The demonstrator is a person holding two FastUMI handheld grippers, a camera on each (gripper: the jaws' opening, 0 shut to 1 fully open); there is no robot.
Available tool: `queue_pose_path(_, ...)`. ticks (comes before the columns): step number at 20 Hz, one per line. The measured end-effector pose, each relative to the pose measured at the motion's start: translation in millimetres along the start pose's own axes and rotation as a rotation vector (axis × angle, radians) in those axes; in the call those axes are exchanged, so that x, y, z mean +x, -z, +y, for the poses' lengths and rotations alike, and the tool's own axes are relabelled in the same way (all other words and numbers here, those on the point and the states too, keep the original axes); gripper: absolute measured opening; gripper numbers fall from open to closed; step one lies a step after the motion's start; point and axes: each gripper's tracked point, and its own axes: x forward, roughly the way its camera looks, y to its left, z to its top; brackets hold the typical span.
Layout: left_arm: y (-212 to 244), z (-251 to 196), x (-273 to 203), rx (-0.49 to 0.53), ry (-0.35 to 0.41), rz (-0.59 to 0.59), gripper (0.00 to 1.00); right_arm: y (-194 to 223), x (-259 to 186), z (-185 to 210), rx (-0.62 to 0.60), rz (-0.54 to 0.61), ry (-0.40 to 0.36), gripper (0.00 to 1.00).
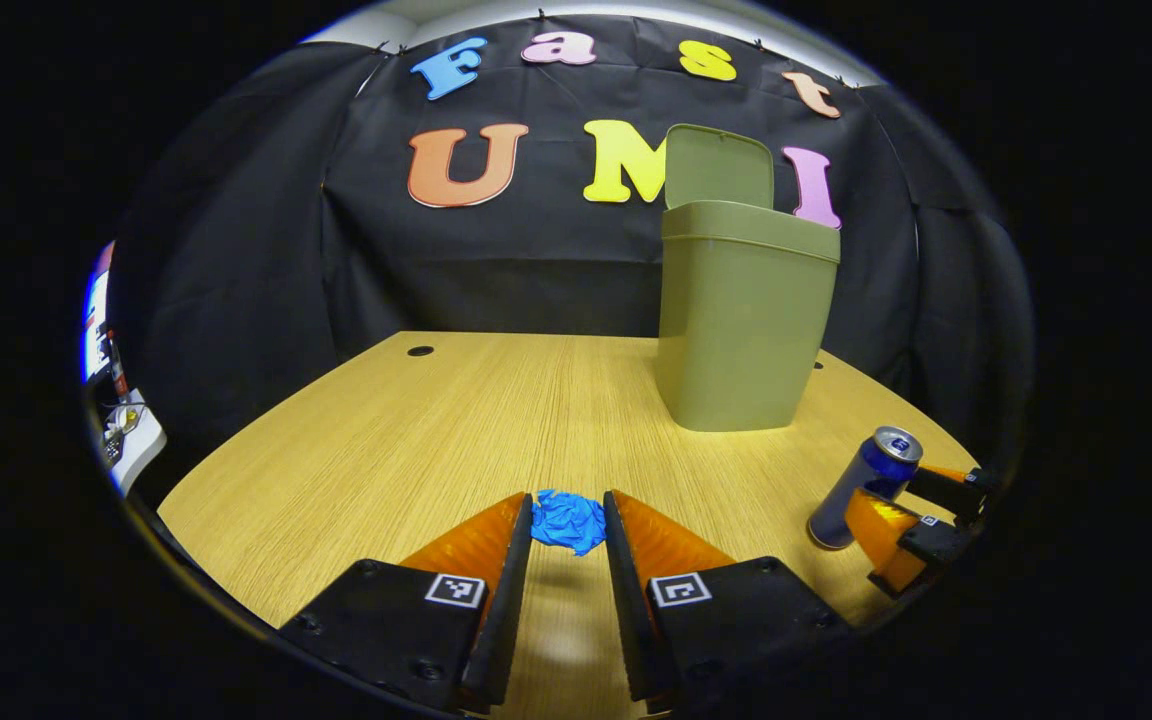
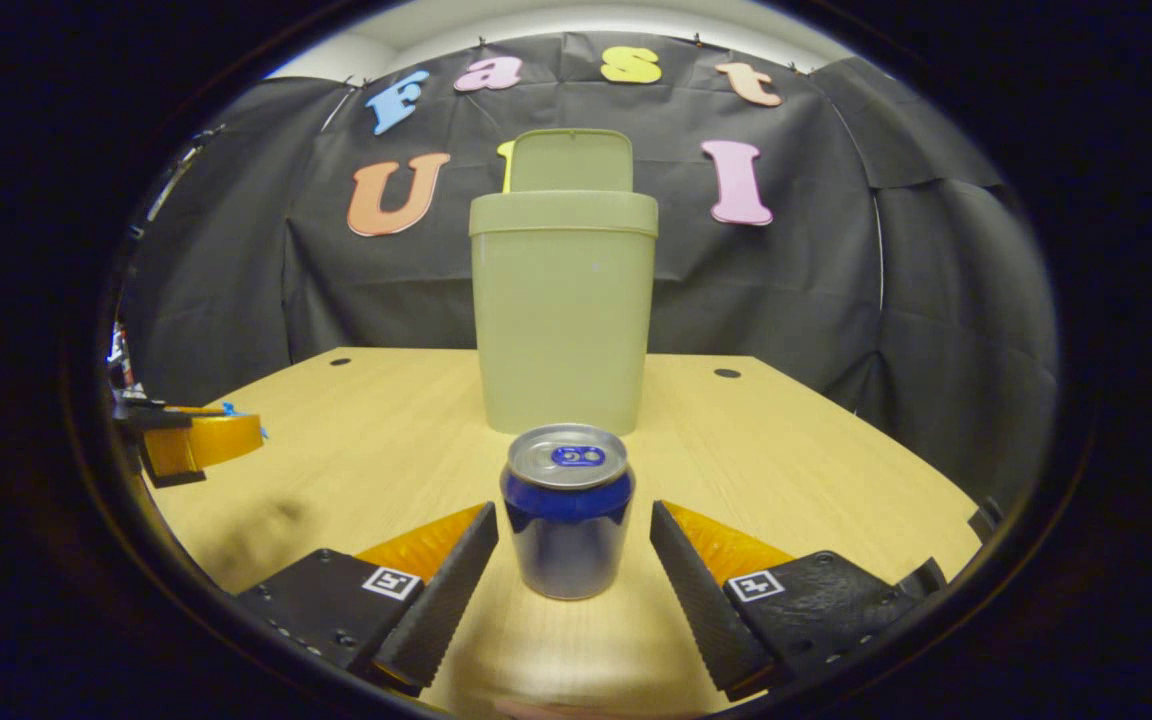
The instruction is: Press the lid of the desktop garbage bin to open it, pick up the crumpled paper on the desktop and throw it into the bin, then pick up the pop can on the desktop and drop it into the bin, and finally close the garbage bin lid.
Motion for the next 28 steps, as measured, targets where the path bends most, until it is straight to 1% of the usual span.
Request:
queue_pose_path(2,-2,-3,-2,0.007,0.007,-0.007,0.46,1,7,4,0.008,0.014,0.003,0.98)
queue_pose_path(3,-3,-3,-2,0.007,0.011,-0.009,0.46,3,10,5,0.010,0.022,0.001,0.95)
queue_pose_path(4,-2,-3,-2,0.007,0.016,-0.008,0.46,5,12,7,0.014,0.029,-0.001,0.98)
queue_pose_path(7,1,-5,-2,0.000,0.036,0.002,0.46,8,17,5,0.048,0.050,-0.001,0.98)
queue_pose_path(8,3,-6,-1,-0.009,0.042,0.011,0.46,5,17,1,0.065,0.043,0.005,0.96)
queue_pose_path(9,6,-6,-1,-0.018,0.045,0.018,0.46,5,18,0,0.079,0.043,0.007,0.91)
queue_pose_path(10,8,-5,0,-0.025,0.043,0.022,0.46,3,17,1,0.084,0.041,-0.003,0.83)
queue_pose_path(13,7,-5,1,-0.036,0.037,0.015,0.46,1,14,-2,0.089,0.029,-0.027,0.81)
queue_pose_path(18,-9,-10,-6,-0.022,0.043,-0.020,0.46,-25,-16,-11,0.046,-0.050,-0.034,0.80)
queue_pose_path(22,-20,-29,-20,-0.036,0.079,-0.042,0.46,-52,-47,-7,0.042,-0.118,-0.098,0.81)
queue_pose_path(23,-24,-33,-23,-0.033,0.081,-0.050,0.46,-60,-53,-8,0.038,-0.137,-0.106,0.80)
queue_pose_path(25,-37,-40,-25,-0.023,0.084,-0.072,0.46,-70,-62,-12,0.020,-0.158,-0.112,0.81)
queue_pose_path(26,-43,-44,-24,-0.021,0.092,-0.078,0.46,-76,-67,-11,0.017,-0.167,-0.127,0.80)
queue_pose_path(28,-59,-55,-22,-0.022,0.111,-0.094,0.46,-83,-71,-15,0.016,-0.175,-0.133,0.81)
